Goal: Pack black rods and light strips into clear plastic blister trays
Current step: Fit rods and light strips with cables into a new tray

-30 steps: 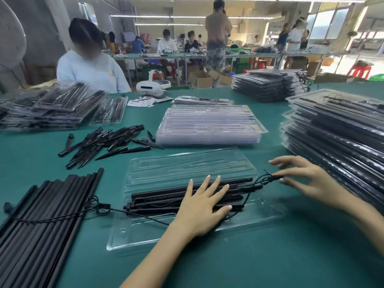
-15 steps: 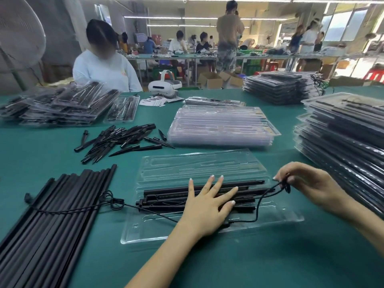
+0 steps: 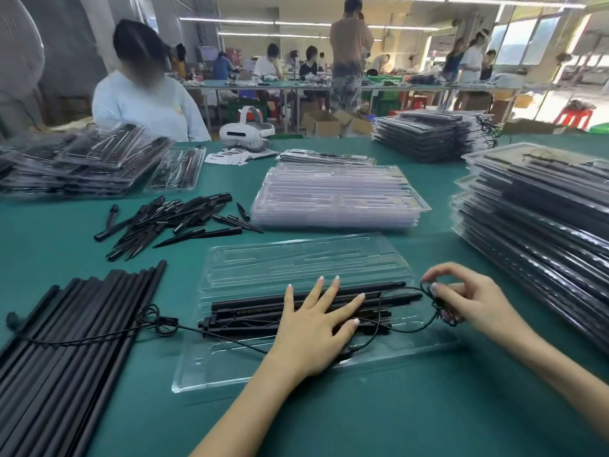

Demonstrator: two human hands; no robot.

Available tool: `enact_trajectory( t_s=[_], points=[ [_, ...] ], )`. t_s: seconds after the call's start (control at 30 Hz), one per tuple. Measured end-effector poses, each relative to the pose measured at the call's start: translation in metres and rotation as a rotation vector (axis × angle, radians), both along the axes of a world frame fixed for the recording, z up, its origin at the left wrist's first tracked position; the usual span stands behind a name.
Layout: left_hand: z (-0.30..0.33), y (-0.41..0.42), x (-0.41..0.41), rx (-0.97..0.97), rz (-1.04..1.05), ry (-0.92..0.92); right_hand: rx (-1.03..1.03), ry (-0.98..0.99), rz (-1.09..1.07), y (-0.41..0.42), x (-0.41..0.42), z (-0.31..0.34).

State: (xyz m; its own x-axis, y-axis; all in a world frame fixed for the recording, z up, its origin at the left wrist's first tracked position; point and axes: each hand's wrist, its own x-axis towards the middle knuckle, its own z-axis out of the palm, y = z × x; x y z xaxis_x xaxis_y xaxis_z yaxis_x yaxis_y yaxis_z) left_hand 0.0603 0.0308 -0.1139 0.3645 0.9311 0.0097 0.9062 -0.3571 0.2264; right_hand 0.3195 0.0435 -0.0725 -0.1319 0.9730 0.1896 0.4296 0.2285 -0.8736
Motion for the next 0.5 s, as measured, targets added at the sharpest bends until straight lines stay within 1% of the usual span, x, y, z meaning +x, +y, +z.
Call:
enact_trajectory(
  t_s=[0.1,0.2,0.23,0.3,0.4,0.47,0.5],
  points=[
    [0.000,-0.002,-0.002,0.002,-0.016,-0.012,-0.077,-0.112,-0.009,0.002,0.002,0.006],
    [0.001,-0.002,-0.002,-0.019,-0.010,-0.026,-0.225,-0.073,0.169,0.000,0.012,0.014],
    [0.001,-0.001,-0.001,-0.030,-0.005,-0.028,-0.226,-0.112,0.231,-0.002,0.015,0.016],
    [0.001,-0.001,-0.001,-0.038,-0.004,-0.017,-0.102,-0.275,0.267,-0.005,0.021,0.019],
    [0.001,0.000,-0.001,-0.040,0.003,-0.002,0.233,-0.511,0.202,-0.004,0.026,0.018],
    [0.002,0.000,-0.001,-0.054,0.012,0.006,0.470,-0.602,0.234,-0.004,0.027,0.018],
    [0.002,0.001,0.000,-0.063,0.015,0.012,0.543,-0.611,0.259,-0.004,0.028,0.019]
  ],
)
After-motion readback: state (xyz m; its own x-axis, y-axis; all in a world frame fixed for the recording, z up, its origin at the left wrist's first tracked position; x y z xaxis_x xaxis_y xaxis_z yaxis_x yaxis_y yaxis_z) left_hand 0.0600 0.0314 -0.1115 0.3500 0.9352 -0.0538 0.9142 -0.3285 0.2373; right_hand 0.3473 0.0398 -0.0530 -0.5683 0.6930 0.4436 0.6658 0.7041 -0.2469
